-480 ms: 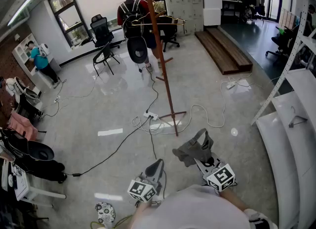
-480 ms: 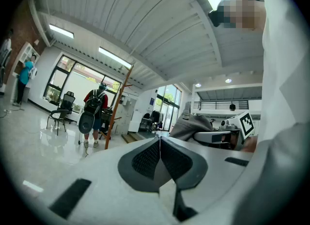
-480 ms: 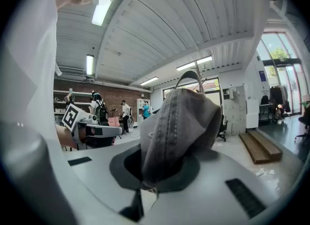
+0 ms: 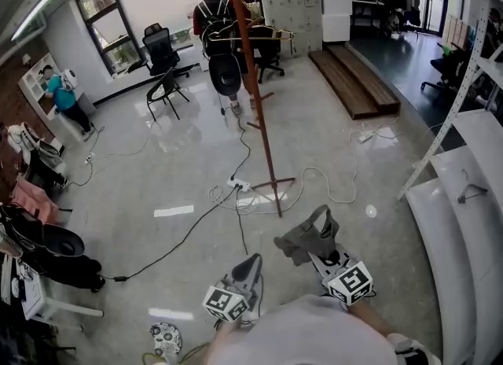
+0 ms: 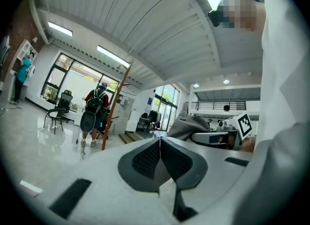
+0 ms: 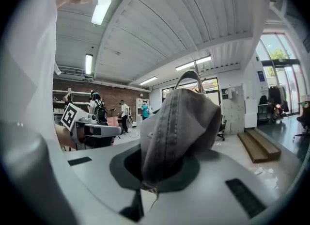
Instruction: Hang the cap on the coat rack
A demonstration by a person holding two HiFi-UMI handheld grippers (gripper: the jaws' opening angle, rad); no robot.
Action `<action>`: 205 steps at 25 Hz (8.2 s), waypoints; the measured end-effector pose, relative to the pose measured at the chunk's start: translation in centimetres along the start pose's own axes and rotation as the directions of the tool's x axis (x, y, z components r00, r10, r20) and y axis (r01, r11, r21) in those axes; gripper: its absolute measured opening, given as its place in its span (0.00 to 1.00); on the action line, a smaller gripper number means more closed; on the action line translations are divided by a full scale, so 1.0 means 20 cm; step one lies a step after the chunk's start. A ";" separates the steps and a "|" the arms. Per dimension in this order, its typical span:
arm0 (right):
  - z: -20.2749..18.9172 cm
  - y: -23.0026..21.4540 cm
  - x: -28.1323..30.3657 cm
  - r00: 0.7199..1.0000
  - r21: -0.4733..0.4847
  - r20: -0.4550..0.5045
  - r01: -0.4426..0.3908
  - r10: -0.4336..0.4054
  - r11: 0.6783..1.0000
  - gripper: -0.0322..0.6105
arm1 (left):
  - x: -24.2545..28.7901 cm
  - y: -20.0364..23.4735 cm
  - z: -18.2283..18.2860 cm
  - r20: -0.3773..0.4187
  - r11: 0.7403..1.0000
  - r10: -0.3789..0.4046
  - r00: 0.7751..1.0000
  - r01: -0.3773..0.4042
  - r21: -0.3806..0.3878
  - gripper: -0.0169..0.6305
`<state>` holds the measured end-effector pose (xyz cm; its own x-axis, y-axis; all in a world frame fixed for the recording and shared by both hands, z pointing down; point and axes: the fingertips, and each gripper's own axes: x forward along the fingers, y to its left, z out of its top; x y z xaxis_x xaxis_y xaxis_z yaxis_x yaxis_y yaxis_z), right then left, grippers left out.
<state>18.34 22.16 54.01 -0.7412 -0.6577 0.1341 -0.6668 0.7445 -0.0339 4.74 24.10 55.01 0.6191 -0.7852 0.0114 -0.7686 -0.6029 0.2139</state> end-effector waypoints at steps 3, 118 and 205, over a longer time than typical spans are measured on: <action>0.00 0.02 0.01 1.000 0.002 0.001 0.007 -0.007 1.000 0.08 | -0.02 0.00 0.00 -0.001 1.000 -0.009 1.000 0.009 0.005 0.04; 0.33 -1.15 2.30 0.987 0.013 -0.091 0.132 -0.131 0.991 0.08 | 1.27 2.27 0.50 -0.035 0.997 -0.064 0.997 0.065 0.028 0.04; 0.94 -2.03 3.11 0.911 -0.249 -0.157 0.337 -0.382 0.908 0.08 | 1.12 2.37 0.46 -0.055 1.000 -0.023 0.998 0.022 -0.017 0.04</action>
<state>-2.12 -51.19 45.03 -0.4085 -0.8653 0.2904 -0.8360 0.4824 0.2615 -19.36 -23.36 56.50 0.6444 -0.7624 0.0602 -0.7521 -0.6175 0.2304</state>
